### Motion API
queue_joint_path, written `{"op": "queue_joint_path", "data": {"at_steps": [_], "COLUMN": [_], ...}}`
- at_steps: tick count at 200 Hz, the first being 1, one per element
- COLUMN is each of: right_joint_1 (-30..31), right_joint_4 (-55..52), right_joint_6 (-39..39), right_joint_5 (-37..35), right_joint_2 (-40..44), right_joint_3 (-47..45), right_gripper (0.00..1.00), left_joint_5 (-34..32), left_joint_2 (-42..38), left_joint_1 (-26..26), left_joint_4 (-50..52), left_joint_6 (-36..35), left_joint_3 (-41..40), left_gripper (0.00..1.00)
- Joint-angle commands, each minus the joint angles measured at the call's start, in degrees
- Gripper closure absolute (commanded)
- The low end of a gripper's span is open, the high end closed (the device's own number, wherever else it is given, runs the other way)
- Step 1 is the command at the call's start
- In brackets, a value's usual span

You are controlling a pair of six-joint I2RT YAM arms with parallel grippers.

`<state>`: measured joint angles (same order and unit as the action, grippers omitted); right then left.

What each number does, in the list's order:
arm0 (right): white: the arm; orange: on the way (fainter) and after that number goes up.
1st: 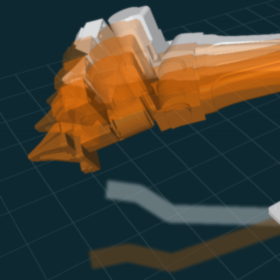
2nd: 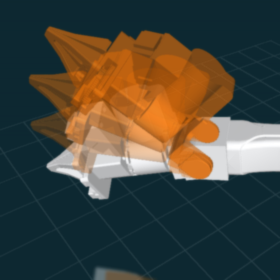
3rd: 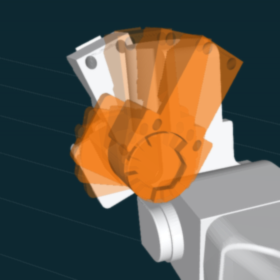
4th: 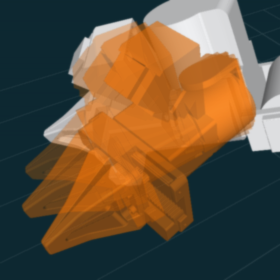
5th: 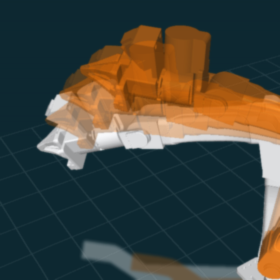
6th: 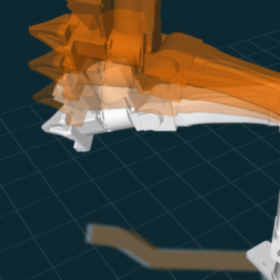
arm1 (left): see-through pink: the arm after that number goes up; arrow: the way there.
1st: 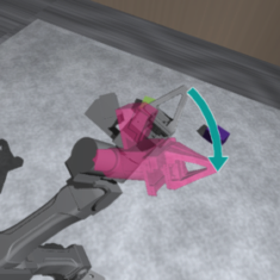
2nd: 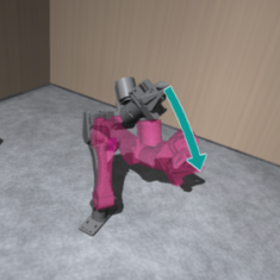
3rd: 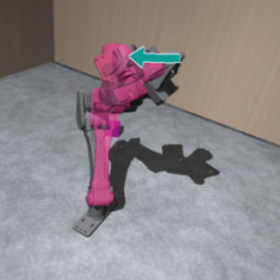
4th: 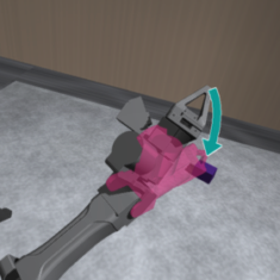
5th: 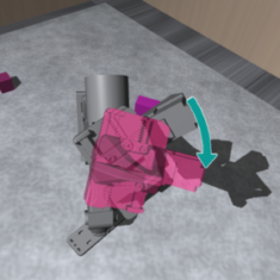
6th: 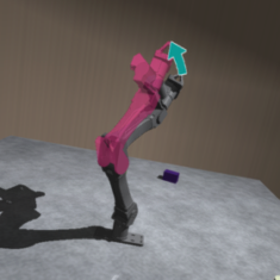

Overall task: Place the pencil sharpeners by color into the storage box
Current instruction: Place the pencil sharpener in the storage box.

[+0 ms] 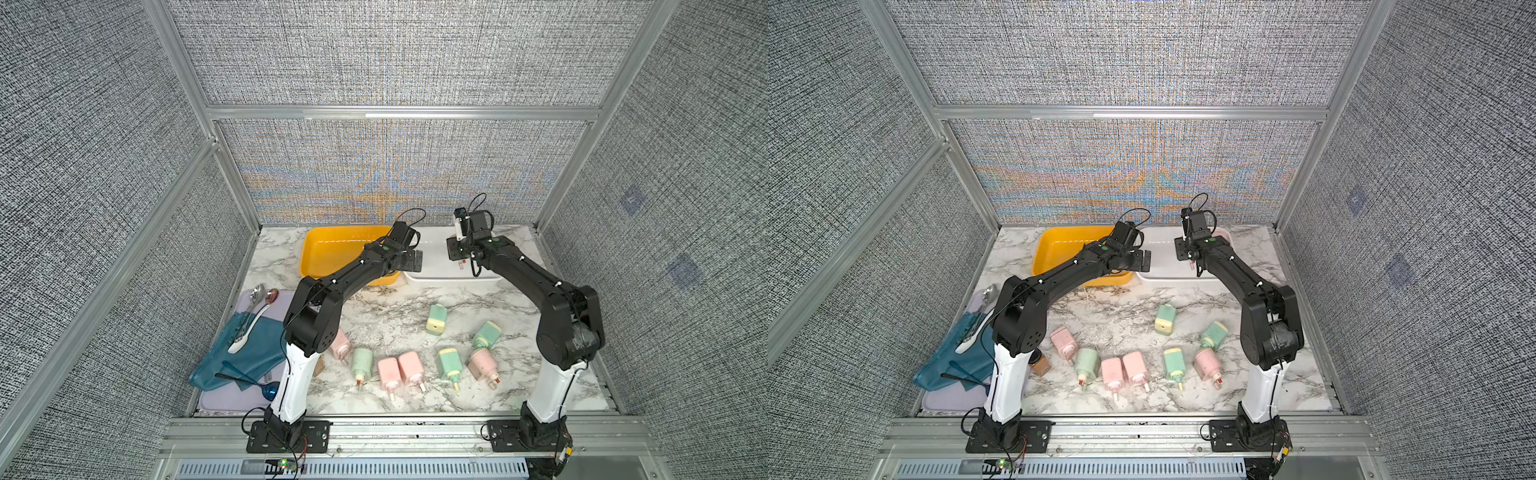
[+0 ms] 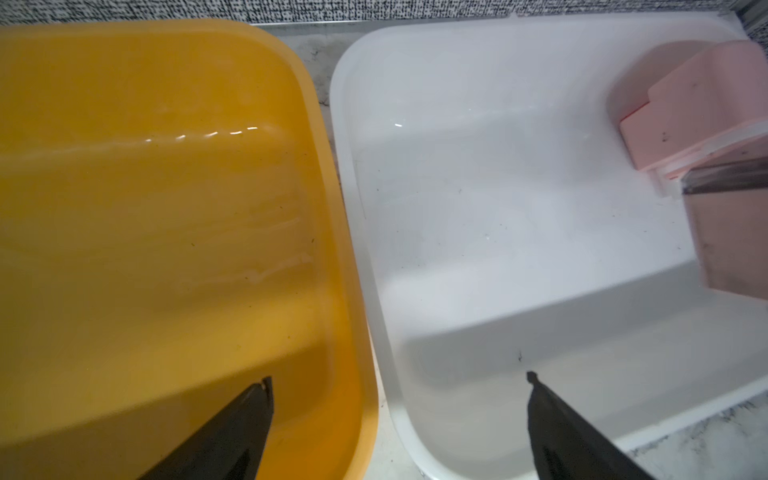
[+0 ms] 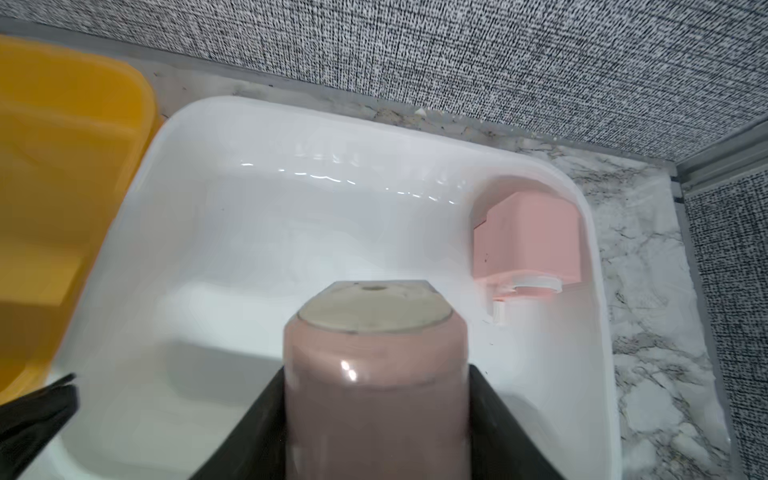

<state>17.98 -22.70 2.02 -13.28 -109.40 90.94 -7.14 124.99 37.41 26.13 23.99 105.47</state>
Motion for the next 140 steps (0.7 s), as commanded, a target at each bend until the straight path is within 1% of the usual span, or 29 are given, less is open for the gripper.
{"op": "queue_joint_path", "data": {"at_steps": [1,18,61,81,106,140], "right_joint_1": [0.0,0.0,-0.1,-0.2,-0.2,-0.2], "right_joint_4": [-3.9,-4.0,-2.2,-3.7,-9.1,-12.5], "right_joint_6": [0.0,-0.1,1.3,1.4,0.8,0.2], "right_joint_5": [-4.6,-5.0,-6.8,-6.5,-7.0,-8.8], "right_joint_2": [-2.9,-5.6,-12.1,-15.2,-19.3,-23.5], "right_joint_3": [3.9,6.5,12.3,15.6,21.0,27.4], "right_gripper": [1.0,1.0,1.0,1.0,1.0,1.0], "left_joint_5": [-7.1,-9.4,-11.4,-11.8,-12.2,-14.7], "left_joint_2": [1.6,2.8,4.8,5.9,7.2,8.9], "left_joint_1": [0.0,0.0,-0.1,-0.1,-0.1,-0.1], "left_joint_4": [4.1,6.1,7.9,8.8,9.5,9.6], "left_joint_6": [0.1,-0.1,0.1,0.0,0.2,0.3], "left_joint_3": [2.3,4.5,6.8,7.8,9.0,11.0], "left_gripper": [0.01,0.01,0.01,0.01,0.01,0.0]}}
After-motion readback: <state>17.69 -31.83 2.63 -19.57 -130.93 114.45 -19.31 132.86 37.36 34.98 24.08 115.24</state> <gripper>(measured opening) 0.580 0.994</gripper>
